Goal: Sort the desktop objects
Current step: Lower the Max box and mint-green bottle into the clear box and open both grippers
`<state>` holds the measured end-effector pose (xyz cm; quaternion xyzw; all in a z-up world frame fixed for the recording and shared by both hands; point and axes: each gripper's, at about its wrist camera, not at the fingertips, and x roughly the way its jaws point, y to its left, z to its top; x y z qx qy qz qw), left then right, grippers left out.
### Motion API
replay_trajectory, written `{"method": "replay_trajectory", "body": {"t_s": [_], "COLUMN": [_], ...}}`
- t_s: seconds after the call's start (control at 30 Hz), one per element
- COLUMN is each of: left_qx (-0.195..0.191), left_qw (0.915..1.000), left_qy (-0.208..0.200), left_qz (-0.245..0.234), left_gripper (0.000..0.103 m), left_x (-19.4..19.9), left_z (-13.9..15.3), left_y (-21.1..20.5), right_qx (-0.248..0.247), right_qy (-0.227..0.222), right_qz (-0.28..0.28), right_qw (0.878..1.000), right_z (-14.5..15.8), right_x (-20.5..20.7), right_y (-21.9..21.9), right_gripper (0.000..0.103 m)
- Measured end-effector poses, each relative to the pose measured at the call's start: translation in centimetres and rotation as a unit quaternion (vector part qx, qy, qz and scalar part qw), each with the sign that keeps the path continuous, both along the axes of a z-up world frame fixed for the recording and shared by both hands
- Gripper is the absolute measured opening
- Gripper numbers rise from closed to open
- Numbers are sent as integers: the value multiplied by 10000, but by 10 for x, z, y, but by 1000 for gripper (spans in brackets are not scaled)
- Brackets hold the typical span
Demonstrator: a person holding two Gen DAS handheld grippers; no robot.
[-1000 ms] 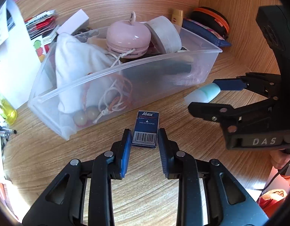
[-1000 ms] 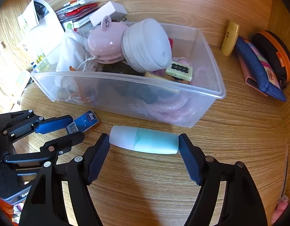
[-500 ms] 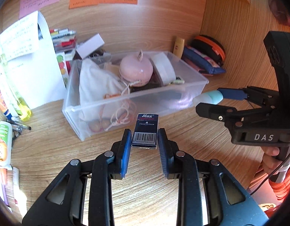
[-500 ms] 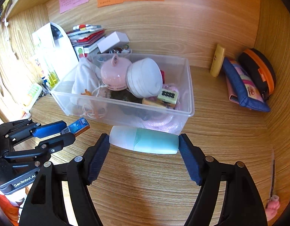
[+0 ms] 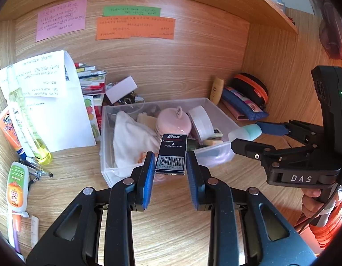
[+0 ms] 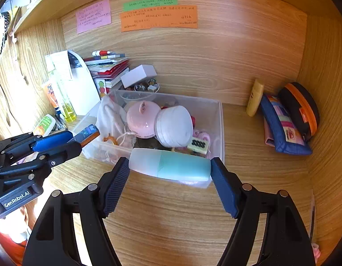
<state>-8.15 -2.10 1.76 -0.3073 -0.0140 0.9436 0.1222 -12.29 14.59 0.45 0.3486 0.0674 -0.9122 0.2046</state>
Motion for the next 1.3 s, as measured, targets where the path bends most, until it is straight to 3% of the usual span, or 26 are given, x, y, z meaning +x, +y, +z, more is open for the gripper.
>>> {"method": "replay_trajectory", "body": {"t_s": [0.57,0.83,1.2,1.3], "left_qx": [145,235,150,210], "left_qw": [9990,9982,9984,9982], "left_qy": [-274,-490,-455,-462], "left_qz": [322,268,316,308], "left_gripper": [28,28,29,34], "left_x": [-39,-50,-49,-48], "left_z": [-21,-35,-35,-34], "left_y": [-43,-46,-44,-45], "right_qx": [-48,7,37,-57], "right_qy": [-506,-593,-675,-747], "right_qz": [226,240,280,405], "right_qw": [9985,9980,9973,9964], "right_z": [-24,-33,-35,-33], "right_x": [-45,-55,-62,-61], "right_y": [-55,-59,-61,-59], "right_gripper": [71,71,72,72]}}
